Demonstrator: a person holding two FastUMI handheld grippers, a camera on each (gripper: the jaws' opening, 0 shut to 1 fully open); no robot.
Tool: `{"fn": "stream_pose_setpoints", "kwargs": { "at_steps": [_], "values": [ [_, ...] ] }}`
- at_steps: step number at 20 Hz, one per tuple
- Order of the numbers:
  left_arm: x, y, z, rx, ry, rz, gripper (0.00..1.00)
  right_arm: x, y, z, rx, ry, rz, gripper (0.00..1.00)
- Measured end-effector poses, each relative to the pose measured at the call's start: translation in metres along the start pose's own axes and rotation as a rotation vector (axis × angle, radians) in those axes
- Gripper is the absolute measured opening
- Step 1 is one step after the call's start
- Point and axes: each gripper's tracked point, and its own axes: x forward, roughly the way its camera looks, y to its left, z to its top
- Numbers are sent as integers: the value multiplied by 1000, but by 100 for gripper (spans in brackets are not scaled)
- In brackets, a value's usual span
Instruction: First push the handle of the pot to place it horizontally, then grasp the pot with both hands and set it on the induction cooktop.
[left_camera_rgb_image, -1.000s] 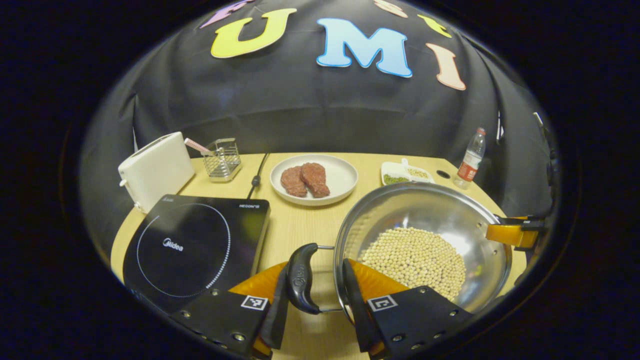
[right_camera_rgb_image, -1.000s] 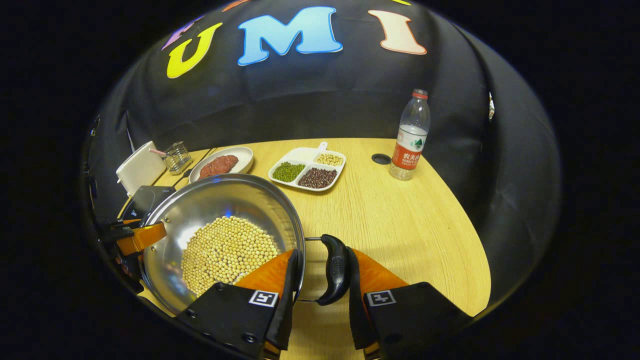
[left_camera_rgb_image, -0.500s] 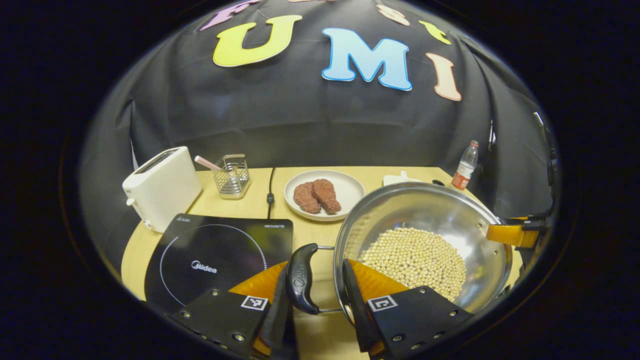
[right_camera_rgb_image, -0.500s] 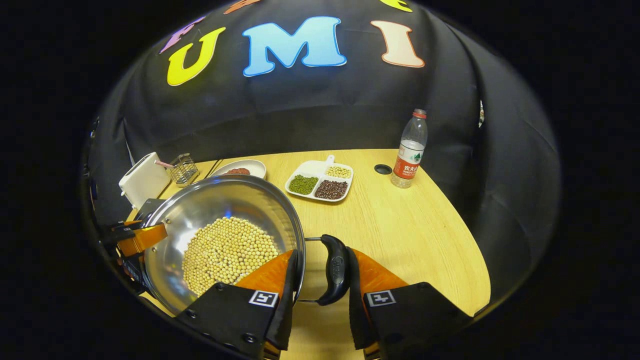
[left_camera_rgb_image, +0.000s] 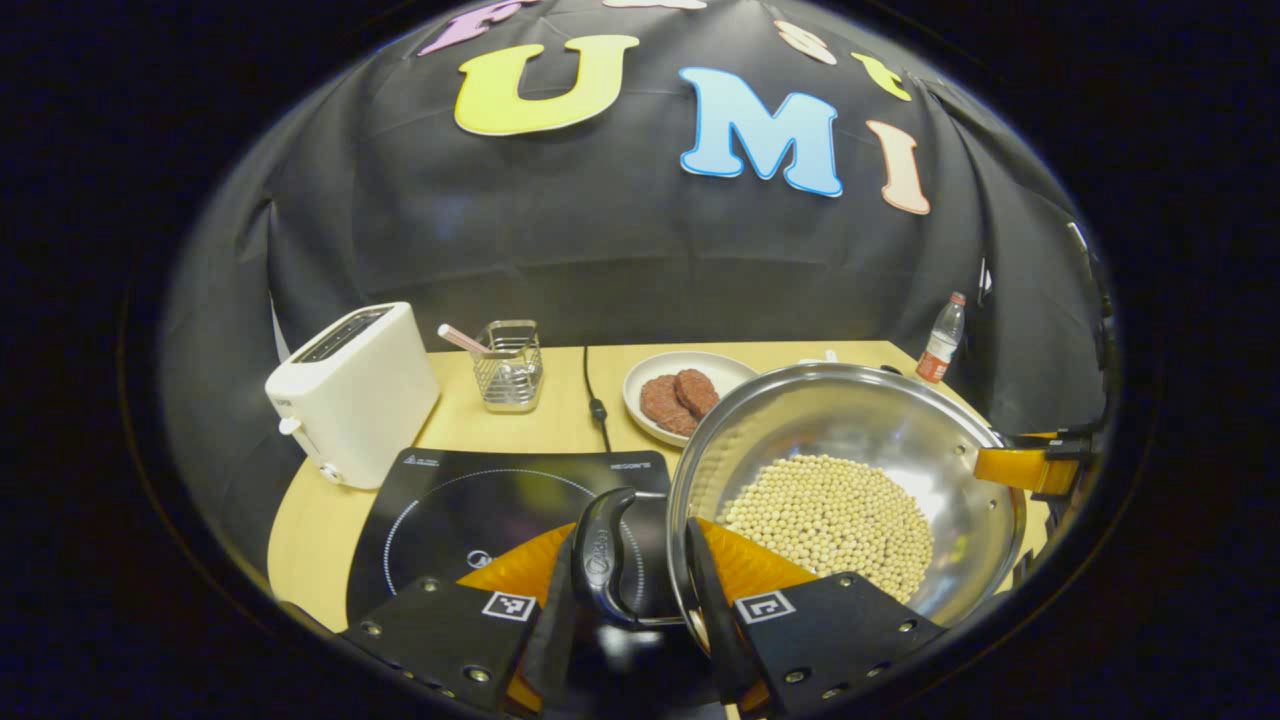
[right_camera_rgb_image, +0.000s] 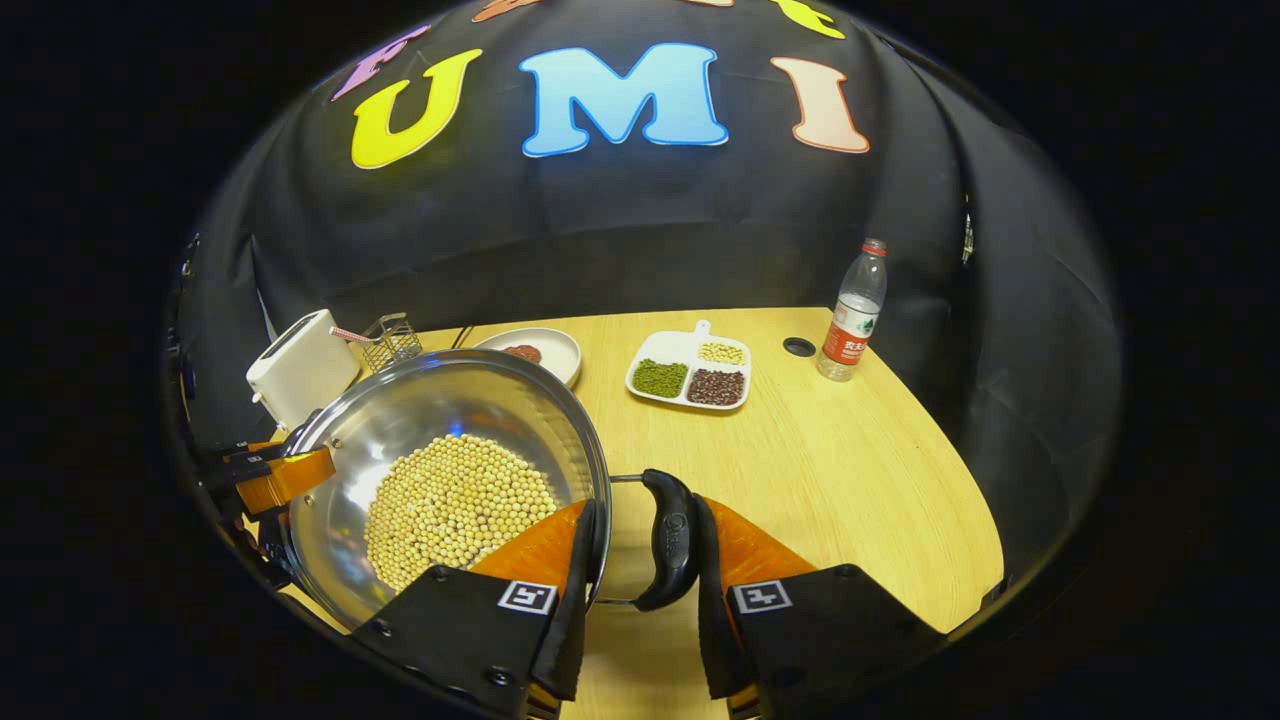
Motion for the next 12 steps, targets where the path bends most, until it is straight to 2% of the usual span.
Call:
{"fn": "stream_pose_setpoints", "kwargs": {
  "at_steps": [2,3,5,6,7,10,11,12],
  "values": [
    [0,18,-1,0,1,7,57,2,17,0,-1,3,5,49],
    [-2,27,0,1,2,10,57,2,25,0,-1,5,8,46],
    [-3,45,1,-1,3,19,54,3,42,0,2,8,13,49],
    [-4,54,1,0,3,23,57,4,50,1,5,11,15,46],
    [-4,62,2,1,4,26,54,6,59,2,9,12,16,46],
    [-4,89,3,2,11,35,54,10,84,3,12,16,23,46],
    [-5,97,3,2,12,40,57,12,93,3,14,18,27,46],
    [-6,108,1,3,16,47,54,14,102,2,16,23,33,46]
  ]
}}
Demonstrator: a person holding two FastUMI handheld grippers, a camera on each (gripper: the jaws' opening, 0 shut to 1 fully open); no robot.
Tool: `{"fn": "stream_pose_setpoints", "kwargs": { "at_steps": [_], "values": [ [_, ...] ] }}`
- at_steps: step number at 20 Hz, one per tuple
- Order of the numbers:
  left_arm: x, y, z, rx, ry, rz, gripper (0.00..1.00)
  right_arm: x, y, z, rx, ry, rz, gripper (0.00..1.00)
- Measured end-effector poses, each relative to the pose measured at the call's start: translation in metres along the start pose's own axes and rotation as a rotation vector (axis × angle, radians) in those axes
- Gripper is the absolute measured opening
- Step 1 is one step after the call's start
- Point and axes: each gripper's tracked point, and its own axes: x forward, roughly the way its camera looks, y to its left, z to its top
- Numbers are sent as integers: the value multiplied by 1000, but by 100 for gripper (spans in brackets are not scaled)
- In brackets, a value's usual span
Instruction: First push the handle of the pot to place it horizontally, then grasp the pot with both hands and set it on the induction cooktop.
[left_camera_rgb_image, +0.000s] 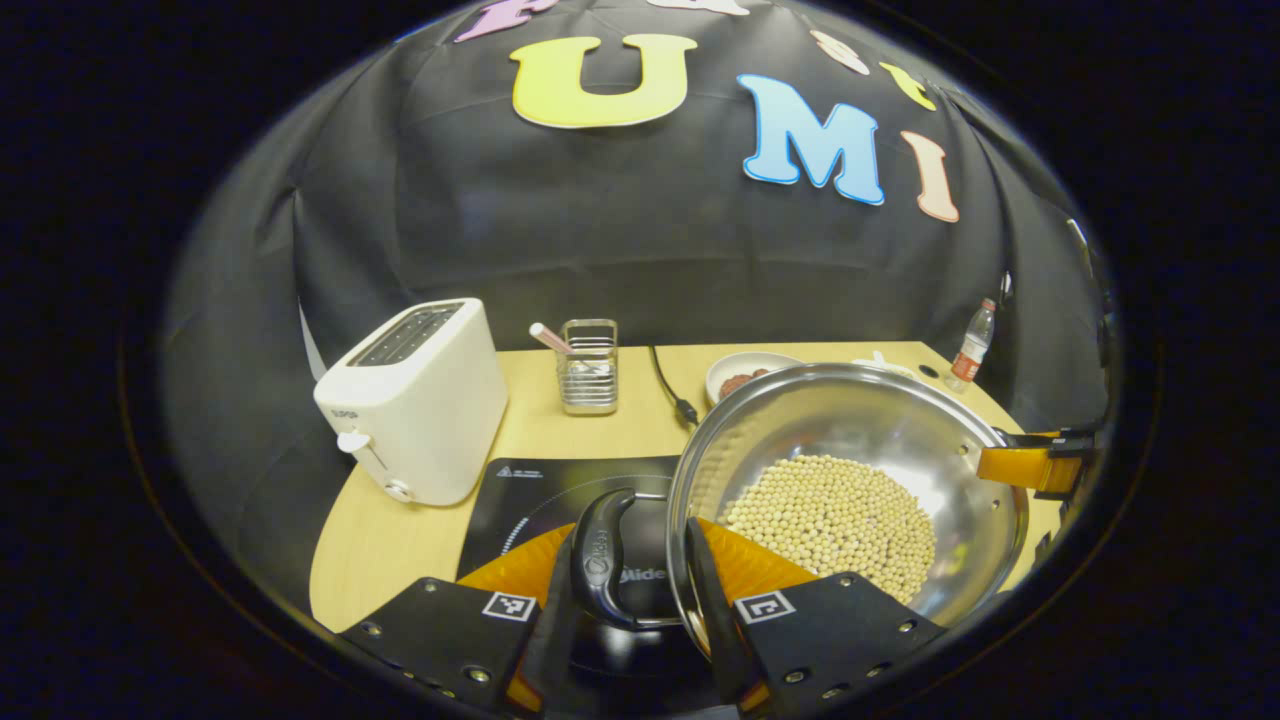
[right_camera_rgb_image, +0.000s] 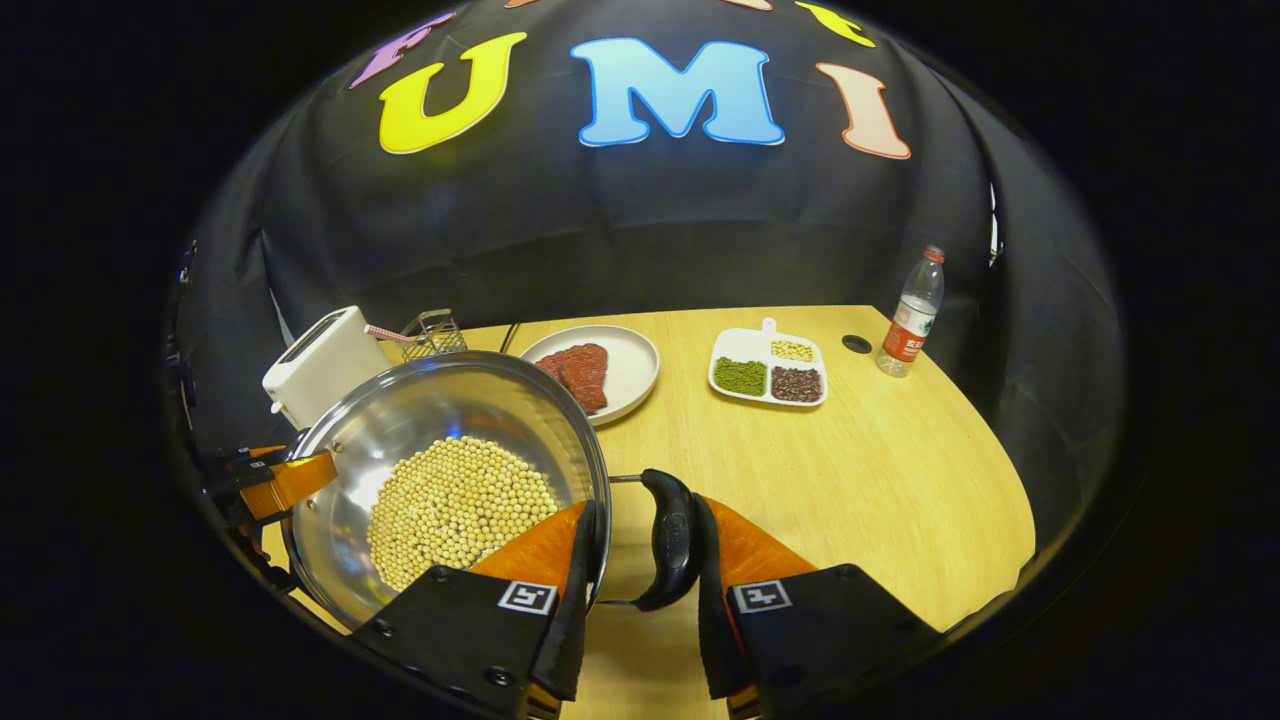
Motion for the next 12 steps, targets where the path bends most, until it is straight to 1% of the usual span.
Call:
{"fn": "stream_pose_setpoints", "kwargs": {
  "at_steps": [2,3,4,5,6,7,8,9,10,11,12],
  "values": [
    [-1,18,-2,4,6,13,54,4,17,-2,12,5,11,46],
    [-2,27,-3,8,8,18,57,5,25,-4,16,9,17,49],
    [-2,35,-2,9,10,23,57,8,32,-5,15,14,22,50],
    [-3,44,-3,8,11,29,57,9,39,-7,16,17,27,46],
    [-4,51,-4,5,14,34,57,11,45,-7,15,18,32,50],
    [-3,58,-7,-1,14,40,57,13,51,-7,11,18,37,46],
    [-3,65,-9,-8,16,46,57,15,57,-6,4,15,41,50],
    [-3,71,-10,-13,17,50,57,17,62,-6,-2,14,45,49],
    [-2,76,-11,-16,19,54,54,19,68,-5,-3,14,49,49],
    [-2,82,-11,-17,20,57,57,21,73,-6,-3,15,54,49],
    [-1,89,-11,-18,23,60,57,22,78,-7,-2,17,59,46]
  ]
}}
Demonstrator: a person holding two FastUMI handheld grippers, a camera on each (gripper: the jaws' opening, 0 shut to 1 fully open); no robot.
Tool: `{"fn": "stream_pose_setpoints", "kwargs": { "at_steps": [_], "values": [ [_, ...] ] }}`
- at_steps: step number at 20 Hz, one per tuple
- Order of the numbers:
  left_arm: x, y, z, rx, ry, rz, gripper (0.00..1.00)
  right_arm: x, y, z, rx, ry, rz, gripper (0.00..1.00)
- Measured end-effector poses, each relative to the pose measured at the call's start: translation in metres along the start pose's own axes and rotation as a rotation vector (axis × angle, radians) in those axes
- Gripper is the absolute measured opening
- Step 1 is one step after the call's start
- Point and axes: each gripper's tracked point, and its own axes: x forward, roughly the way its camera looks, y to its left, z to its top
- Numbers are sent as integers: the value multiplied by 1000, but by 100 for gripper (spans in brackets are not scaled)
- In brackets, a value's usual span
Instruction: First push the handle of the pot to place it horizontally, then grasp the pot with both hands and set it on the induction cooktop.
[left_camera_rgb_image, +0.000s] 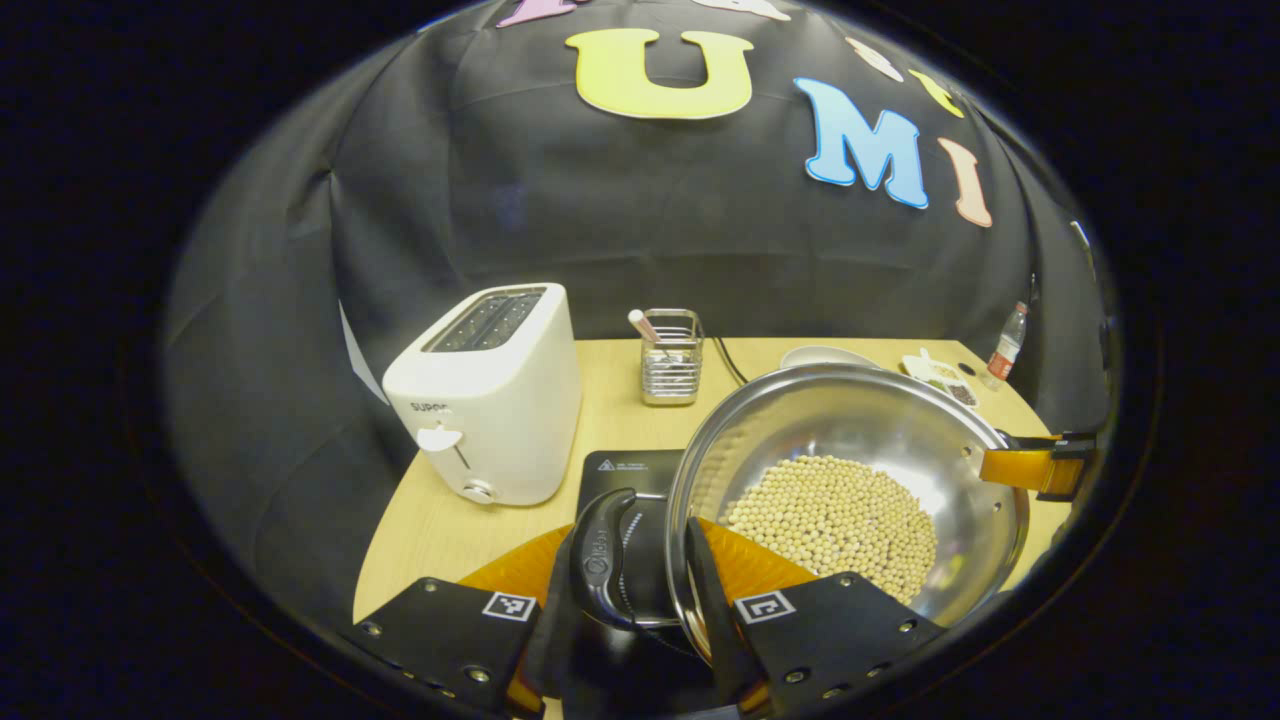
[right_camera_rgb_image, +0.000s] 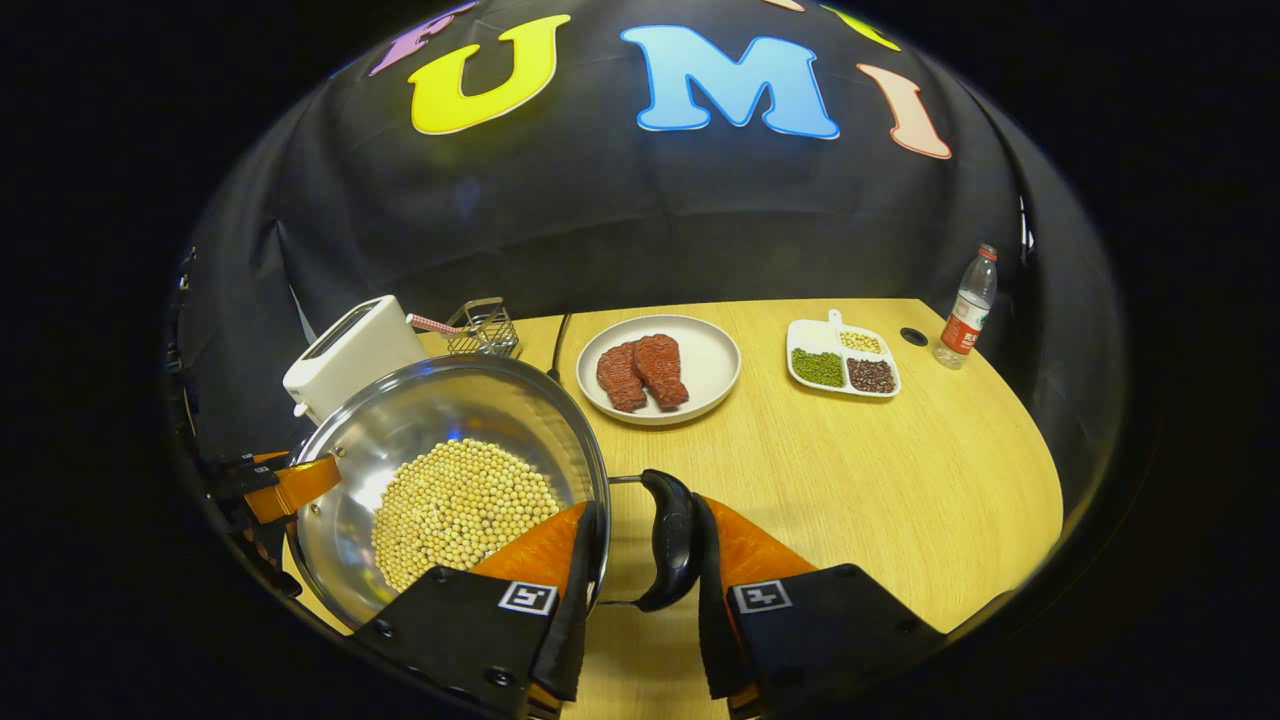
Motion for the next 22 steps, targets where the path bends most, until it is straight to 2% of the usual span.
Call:
{"fn": "stream_pose_setpoints", "kwargs": {
  "at_steps": [2,3,5,6,10,11,12,13,14,15,16,18,19,20,21,22],
  "values": [
    [3,9,-1,2,8,1,57,3,9,0,5,3,9,50],
    [4,13,0,0,9,2,57,4,13,-1,4,3,13,46],
    [6,23,-1,-9,13,7,57,6,21,0,-3,1,19,49],
    [8,26,-3,-15,17,9,57,7,23,-2,-3,4,21,46],
    [13,34,-12,-25,33,6,57,12,30,-5,-11,12,23,46],
    [13,36,-14,-28,36,6,54,12,30,-7,-14,17,23,46],
    [15,36,-15,-31,36,7,60,13,31,-8,-15,15,23,46],
    [16,36,-17,-33,37,7,54,13,32,-7,-16,10,23,46],
    [16,38,-17,-34,35,5,57,14,31,-7,-16,9,23,51],
    [15,38,-16,-35,29,4,57,15,32,-8,-21,8,25,48],
    [14,38,-16,-39,26,5,57,16,31,-8,-28,5,32,53],
    [12,39,-15,-45,5,18,62,13,35,-4,-38,-17,56,56],
    [10,39,-10,-46,-26,28,58,8,37,1,-41,-41,69,63],
    [5,40,0,-42,-67,44,60,4,34,6,-49,-66,63,77],
    [-2,38,11,-34,-107,58,73,-1,29,10,-63,-89,53,100],
    [-11,36,23,-28,-146,67,86,-6,25,15,-80,-112,46,94]
  ]
}}
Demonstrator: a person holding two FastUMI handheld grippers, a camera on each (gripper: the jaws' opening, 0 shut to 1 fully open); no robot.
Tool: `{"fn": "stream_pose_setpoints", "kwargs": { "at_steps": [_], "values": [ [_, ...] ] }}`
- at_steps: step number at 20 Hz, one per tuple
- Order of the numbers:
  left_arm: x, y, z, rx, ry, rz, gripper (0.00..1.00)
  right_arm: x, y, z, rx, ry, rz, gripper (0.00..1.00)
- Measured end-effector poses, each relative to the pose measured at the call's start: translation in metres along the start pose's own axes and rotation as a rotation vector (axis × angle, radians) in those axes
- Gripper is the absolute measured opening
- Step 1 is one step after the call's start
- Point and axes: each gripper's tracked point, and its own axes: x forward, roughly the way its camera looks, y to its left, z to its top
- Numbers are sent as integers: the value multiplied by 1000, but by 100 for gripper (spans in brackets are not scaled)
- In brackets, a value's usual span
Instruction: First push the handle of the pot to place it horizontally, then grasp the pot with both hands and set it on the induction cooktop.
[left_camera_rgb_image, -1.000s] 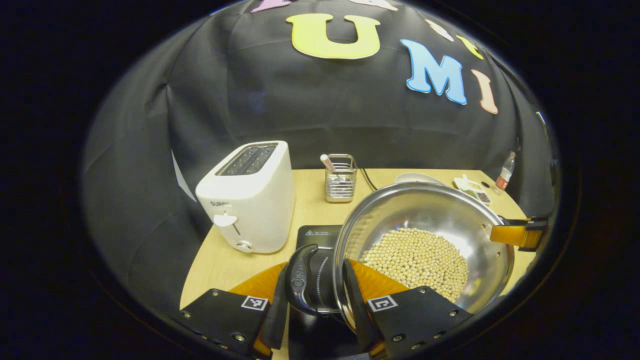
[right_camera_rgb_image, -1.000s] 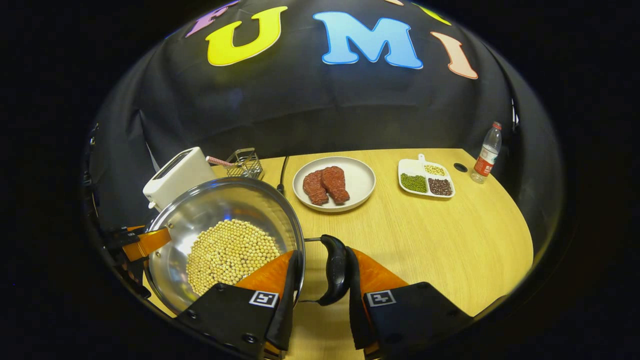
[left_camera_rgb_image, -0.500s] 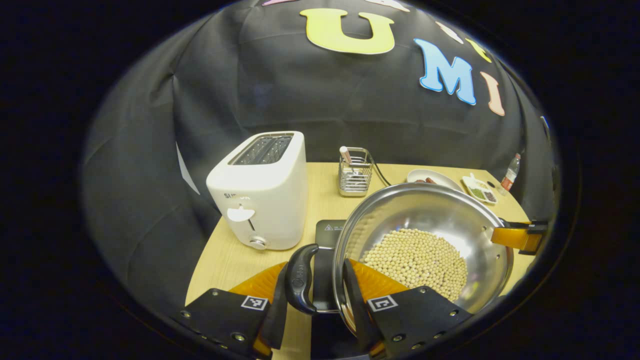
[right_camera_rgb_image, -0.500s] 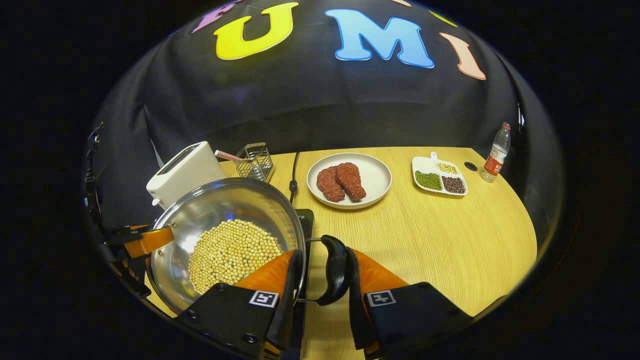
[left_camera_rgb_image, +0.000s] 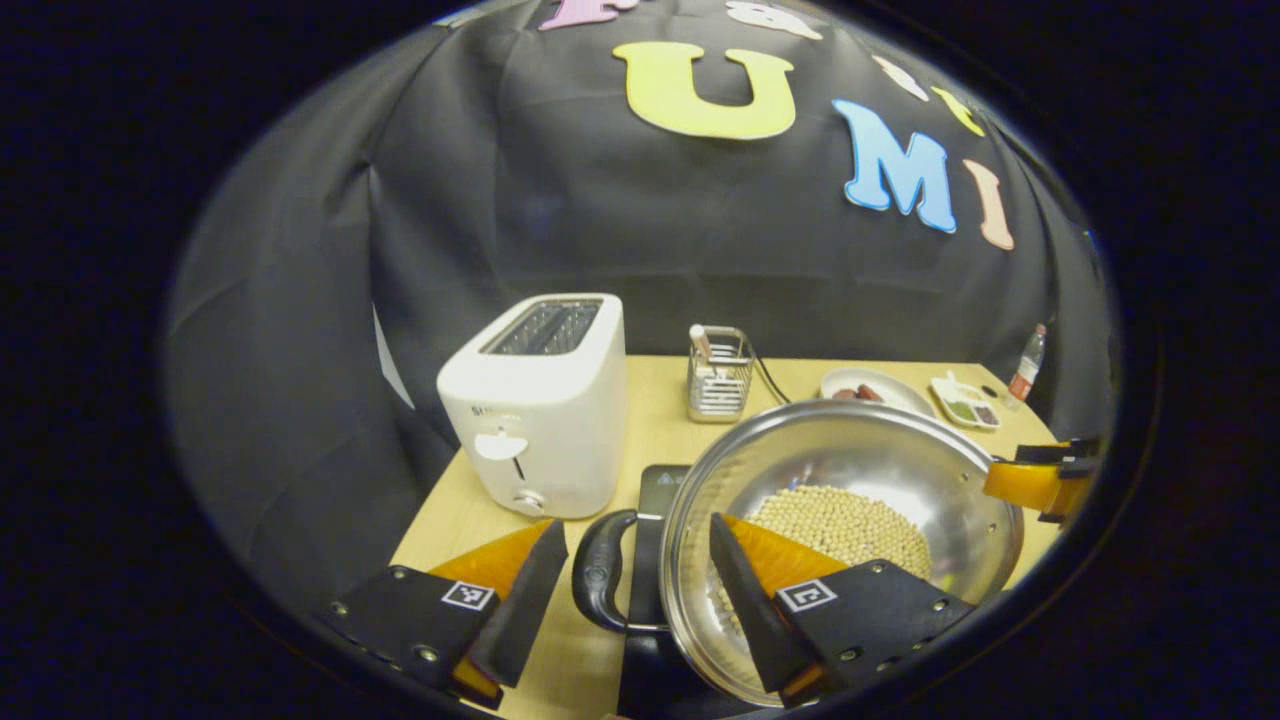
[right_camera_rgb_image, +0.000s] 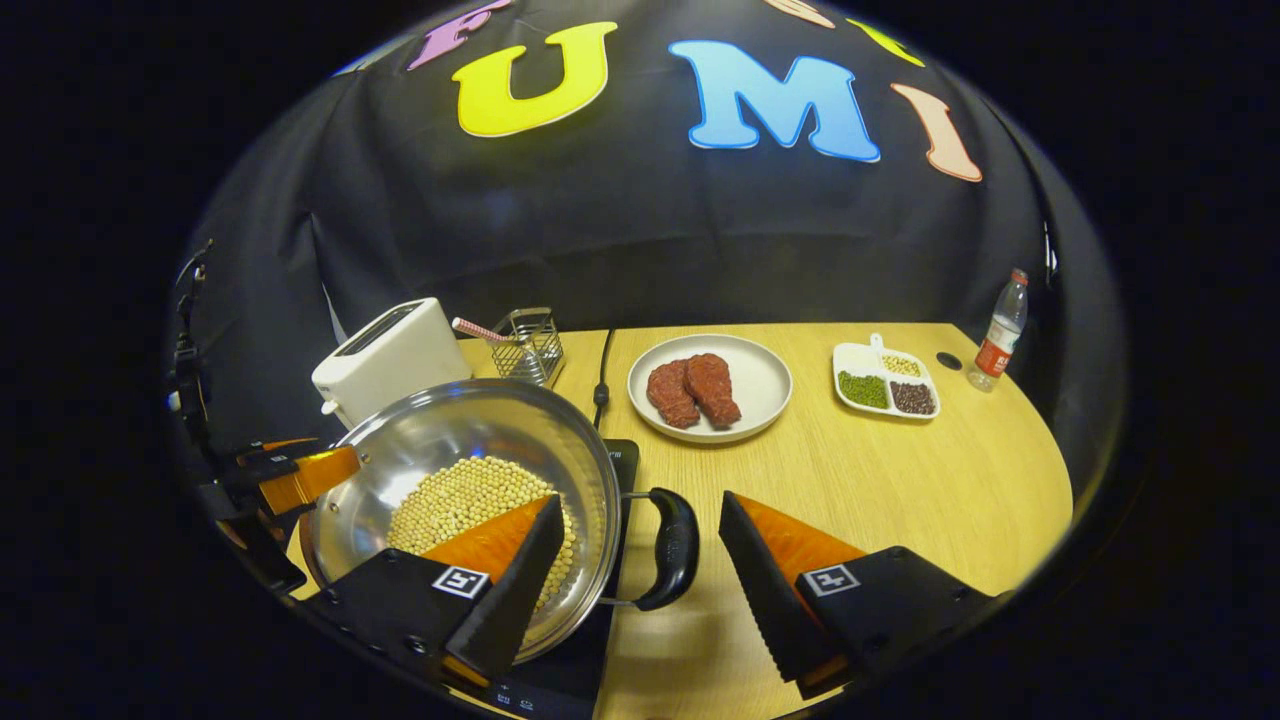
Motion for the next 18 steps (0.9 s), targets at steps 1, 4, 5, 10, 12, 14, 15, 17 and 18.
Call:
{"fn": "stream_pose_setpoints", "kwargs": {
  "at_steps": [1,4,5,10,12,14,15,17,18],
  "values": [
    [-7,-3,14,6,-41,7,87,-7,-5,6,-20,-29,-6,93],
    [-33,-24,52,11,-156,22,86,-33,-23,28,-59,-135,-17,98],
    [-43,-36,62,8,-186,18,84,-46,-29,35,-60,-170,-20,98],
    [-91,-111,102,-6,-312,-24,86,-98,-83,71,-103,-334,-47,98],
    [-109,-142,116,-18,-356,-28,84,-119,-112,78,-116,-370,-66,98],
    [-132,-172,132,-28,-400,-38,84,-140,-140,86,-112,-415,-85,98],
    [-144,-187,139,-32,-421,-39,84,-152,-154,89,-112,-433,-94,98],
    [-167,-215,149,-46,-462,-45,86,-175,-180,91,-123,-459,-107,98],
    [-178,-228,154,-53,-476,-47,86,-186,-195,93,-132,-471,-121,98]
  ]
}}
